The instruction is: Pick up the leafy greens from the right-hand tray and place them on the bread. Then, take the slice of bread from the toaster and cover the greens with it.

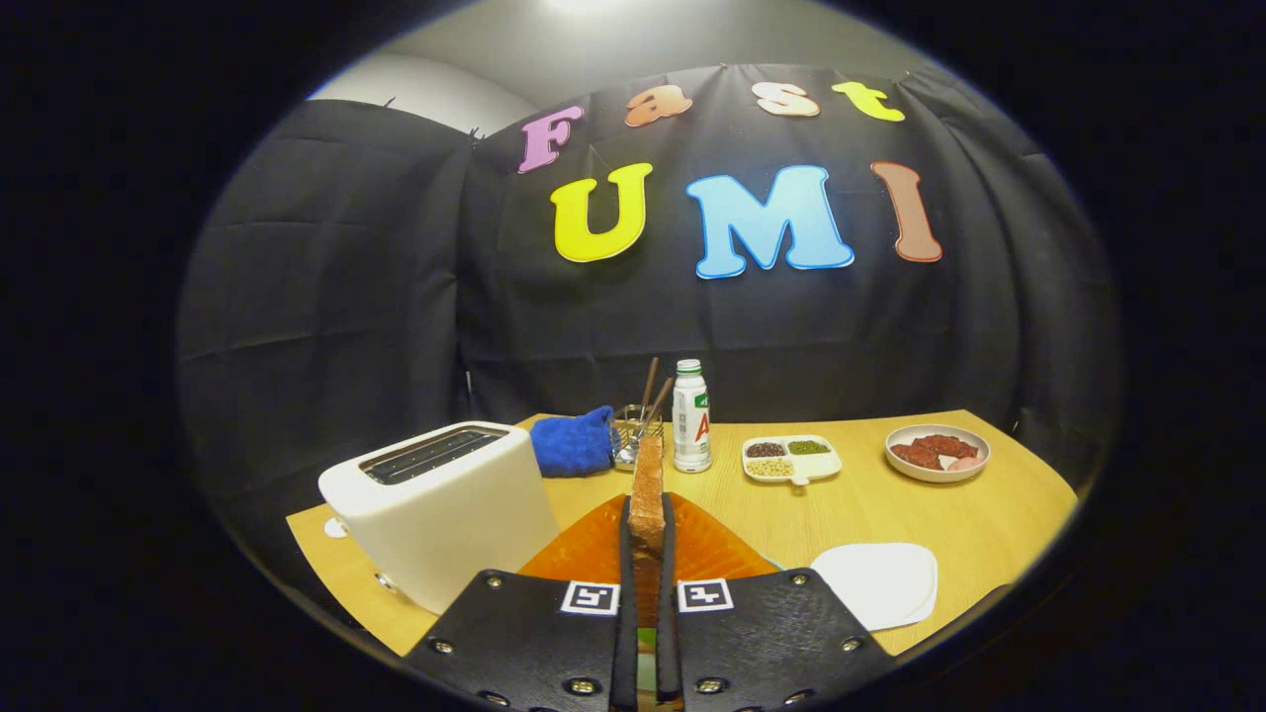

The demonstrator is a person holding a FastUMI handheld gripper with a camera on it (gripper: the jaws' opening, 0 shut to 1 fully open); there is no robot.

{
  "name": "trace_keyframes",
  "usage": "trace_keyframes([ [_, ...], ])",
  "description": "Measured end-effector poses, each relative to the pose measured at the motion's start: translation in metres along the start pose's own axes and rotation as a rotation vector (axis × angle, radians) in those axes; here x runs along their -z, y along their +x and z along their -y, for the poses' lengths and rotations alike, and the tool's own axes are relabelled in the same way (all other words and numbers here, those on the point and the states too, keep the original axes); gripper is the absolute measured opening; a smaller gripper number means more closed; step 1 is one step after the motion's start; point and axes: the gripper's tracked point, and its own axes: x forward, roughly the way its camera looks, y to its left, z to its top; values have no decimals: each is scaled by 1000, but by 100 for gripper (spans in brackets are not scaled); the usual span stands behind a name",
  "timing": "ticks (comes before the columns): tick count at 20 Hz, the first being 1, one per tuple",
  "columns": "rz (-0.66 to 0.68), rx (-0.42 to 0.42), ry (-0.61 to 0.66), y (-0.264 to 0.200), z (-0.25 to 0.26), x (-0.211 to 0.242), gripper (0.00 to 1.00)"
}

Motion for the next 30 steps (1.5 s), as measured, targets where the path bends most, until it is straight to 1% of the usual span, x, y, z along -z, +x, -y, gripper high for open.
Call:
trace_keyframes([
  [3,-4,-78,89,-9,-2,4,7],
  [6,-24,-68,85,-6,7,14,7],
  [10,-58,-139,140,-3,-4,24,7],
  [13,-76,-102,107,2,10,34,8],
  [15,-94,-91,111,6,18,42,7],
  [17,-109,-85,93,7,26,48,13],
  [18,-106,-76,87,7,32,49,13],
  [20,-111,-69,83,10,39,54,17],
  [21,-123,-54,75,10,46,58,20],
  [22,-132,-41,72,12,54,62,26],
  [24,-149,-17,95,15,66,67,26],
  [25,-165,-6,88,18,71,74,29],
  [26,-196,0,79,20,76,84,39],
  [28,-219,-6,92,21,80,91,39],
  [30,-205,0,92,23,84,88,39],
])
